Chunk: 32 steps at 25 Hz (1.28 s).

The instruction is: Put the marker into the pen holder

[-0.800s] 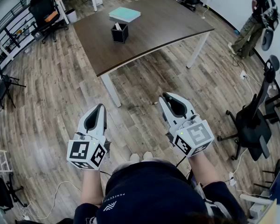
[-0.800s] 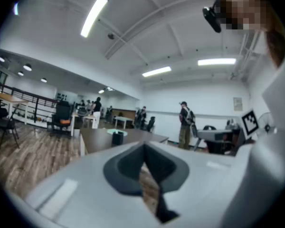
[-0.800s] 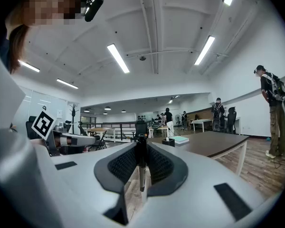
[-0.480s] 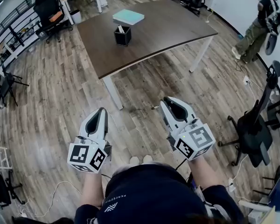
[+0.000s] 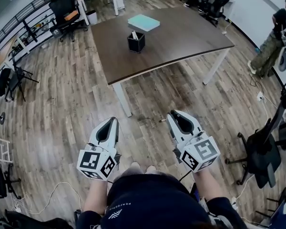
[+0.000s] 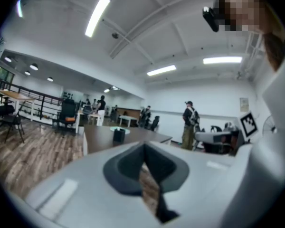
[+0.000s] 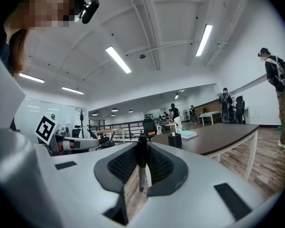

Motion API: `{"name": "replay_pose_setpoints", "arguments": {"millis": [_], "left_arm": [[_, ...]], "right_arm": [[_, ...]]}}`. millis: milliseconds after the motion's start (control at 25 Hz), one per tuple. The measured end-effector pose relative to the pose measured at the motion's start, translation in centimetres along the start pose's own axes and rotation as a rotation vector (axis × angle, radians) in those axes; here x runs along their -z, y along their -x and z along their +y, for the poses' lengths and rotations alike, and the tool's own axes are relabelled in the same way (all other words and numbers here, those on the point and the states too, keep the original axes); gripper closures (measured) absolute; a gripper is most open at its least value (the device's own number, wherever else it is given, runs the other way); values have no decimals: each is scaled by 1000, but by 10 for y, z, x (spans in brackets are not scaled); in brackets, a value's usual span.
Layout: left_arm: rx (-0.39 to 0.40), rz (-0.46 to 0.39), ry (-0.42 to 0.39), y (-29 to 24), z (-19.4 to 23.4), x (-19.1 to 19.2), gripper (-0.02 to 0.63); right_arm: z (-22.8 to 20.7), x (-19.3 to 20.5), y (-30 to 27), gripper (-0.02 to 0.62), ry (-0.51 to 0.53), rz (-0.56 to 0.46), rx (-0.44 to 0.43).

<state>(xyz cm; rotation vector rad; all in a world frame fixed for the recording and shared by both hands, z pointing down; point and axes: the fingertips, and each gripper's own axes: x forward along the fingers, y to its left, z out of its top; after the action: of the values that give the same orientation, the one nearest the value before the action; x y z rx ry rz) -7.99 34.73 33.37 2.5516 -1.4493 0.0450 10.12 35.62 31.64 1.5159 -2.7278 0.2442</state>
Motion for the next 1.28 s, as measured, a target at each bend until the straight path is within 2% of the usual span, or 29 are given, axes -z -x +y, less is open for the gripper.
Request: {"name": "replay_pose_setpoints", "arguments": {"millis": [440, 840, 1280], "left_arm": [[-13, 21, -41, -21, 22, -5, 600], [57, 34, -59, -88, 88, -27, 600], [129, 87, -87, -139, 174, -38, 600]], "right_arm": [[-2, -4, -40, 543, 16, 16, -32], [-14, -18, -131, 543, 40, 35, 6], [-12, -18, -237, 543, 23, 45, 49]]}}
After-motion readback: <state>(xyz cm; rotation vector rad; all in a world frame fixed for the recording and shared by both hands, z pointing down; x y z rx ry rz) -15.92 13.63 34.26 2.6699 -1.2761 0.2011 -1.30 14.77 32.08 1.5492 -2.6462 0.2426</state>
